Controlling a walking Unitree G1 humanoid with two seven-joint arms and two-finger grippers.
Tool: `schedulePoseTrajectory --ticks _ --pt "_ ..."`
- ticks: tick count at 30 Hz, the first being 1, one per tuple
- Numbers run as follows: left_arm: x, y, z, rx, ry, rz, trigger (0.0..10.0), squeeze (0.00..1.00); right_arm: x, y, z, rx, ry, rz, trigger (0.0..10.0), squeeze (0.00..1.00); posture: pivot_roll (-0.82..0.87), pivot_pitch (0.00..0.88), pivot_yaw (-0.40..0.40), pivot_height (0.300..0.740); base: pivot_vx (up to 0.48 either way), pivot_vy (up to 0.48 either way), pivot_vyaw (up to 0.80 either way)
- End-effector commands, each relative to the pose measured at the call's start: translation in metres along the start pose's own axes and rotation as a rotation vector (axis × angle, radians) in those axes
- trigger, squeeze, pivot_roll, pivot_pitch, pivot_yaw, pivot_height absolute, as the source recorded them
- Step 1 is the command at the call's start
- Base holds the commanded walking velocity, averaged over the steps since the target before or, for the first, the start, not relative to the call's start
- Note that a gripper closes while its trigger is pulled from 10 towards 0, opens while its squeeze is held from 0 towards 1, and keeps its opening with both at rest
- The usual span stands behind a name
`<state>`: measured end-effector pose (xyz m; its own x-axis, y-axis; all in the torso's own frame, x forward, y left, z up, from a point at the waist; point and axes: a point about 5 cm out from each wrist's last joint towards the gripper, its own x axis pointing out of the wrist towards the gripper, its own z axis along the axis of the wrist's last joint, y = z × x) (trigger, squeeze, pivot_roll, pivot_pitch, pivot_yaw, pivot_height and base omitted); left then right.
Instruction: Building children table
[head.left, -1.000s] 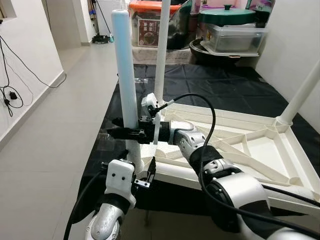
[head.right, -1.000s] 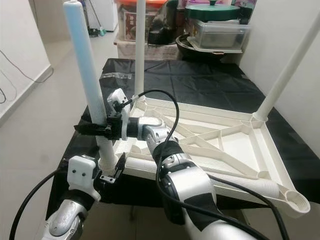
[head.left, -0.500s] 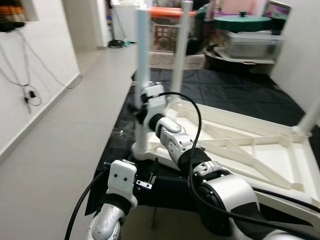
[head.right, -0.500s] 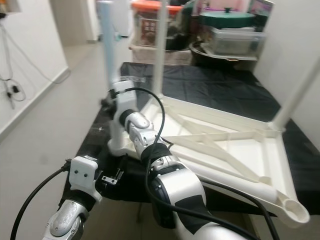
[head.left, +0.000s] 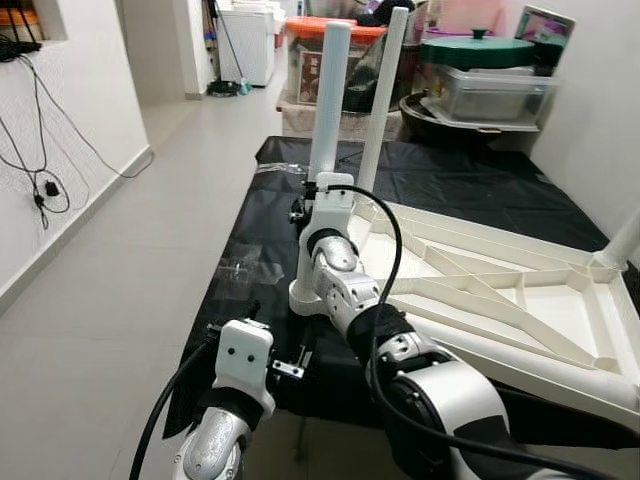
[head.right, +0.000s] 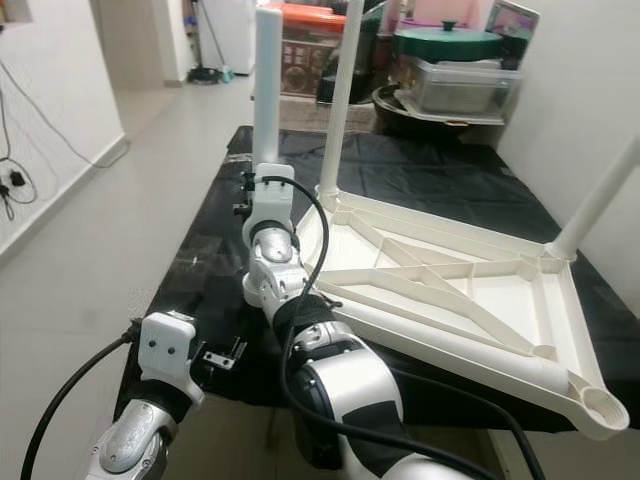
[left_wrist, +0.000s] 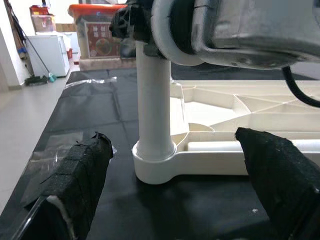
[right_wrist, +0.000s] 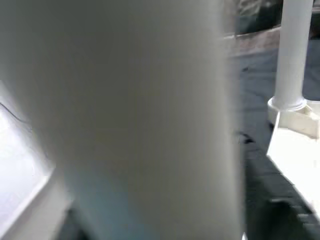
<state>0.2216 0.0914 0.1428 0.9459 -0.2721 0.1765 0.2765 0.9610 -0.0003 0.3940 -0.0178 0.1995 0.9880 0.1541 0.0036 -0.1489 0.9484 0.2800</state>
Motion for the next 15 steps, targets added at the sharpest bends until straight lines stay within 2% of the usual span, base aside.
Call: schedulePoseTrajectory --ticks 1,6,7,8,10,11,14,15 --pt "-0.001 -0.001 -0.002 -0.005 0.007 -0.001 10.0 0.0 -0.005 0.008 -0.008 0.046 -0.013 0.022 10.0 1.0 0.01 0.0 -0.064 0.74 0.0 0.0 0.0" --pt "-0.001 -0.001 -0.002 -0.004 0.008 -0.002 10.0 0.0 -0.007 0.005 -0.005 0.026 -0.064 0.057 10.0 1.0 0.01 0.0 -0.064 0.74 0.0 0.0 0.0" --pt "-0.001 -0.001 -0.002 -0.005 0.009 -0.001 10.0 0.0 -0.01 0.0 -0.007 0.011 -0.098 0.127 10.0 0.0 0.01 0.0 -0.064 0.74 0.0 0.0 0.0" --pt "-0.001 -0.001 -0.002 -0.005 0.009 -0.001 10.0 0.0 -0.01 0.0 -0.007 0.011 -0.098 0.127 10.0 0.0 0.01 0.0 -0.064 0.74 0.0 0.0 0.0" --pt "-0.002 -0.001 -0.002 -0.005 0.01 -0.001 10.0 0.0 -0.019 -0.009 -0.011 -0.023 -0.14 0.247 10.0 0.0 0.0 0.0 -0.059 0.74 0.0 0.0 0.0" --pt "-0.002 -0.001 -0.002 -0.005 0.01 -0.001 10.0 0.0 -0.019 -0.009 -0.011 -0.023 -0.14 0.247 10.0 0.0 0.0 0.0 -0.059 0.74 0.0 0.0 0.0" --pt "-0.003 -0.001 -0.003 -0.007 0.013 -0.003 10.0 0.0 -0.033 -0.034 -0.023 -0.05 -0.132 0.348 10.0 0.0 0.0 0.0 -0.05 0.74 0.0 0.0 0.0" --pt "-0.003 -0.001 -0.003 -0.007 0.013 -0.003 10.0 0.0 -0.033 -0.034 -0.023 -0.05 -0.132 0.348 10.0 0.0 0.0 0.0 -0.05 0.74 0.0 0.0 0.0"
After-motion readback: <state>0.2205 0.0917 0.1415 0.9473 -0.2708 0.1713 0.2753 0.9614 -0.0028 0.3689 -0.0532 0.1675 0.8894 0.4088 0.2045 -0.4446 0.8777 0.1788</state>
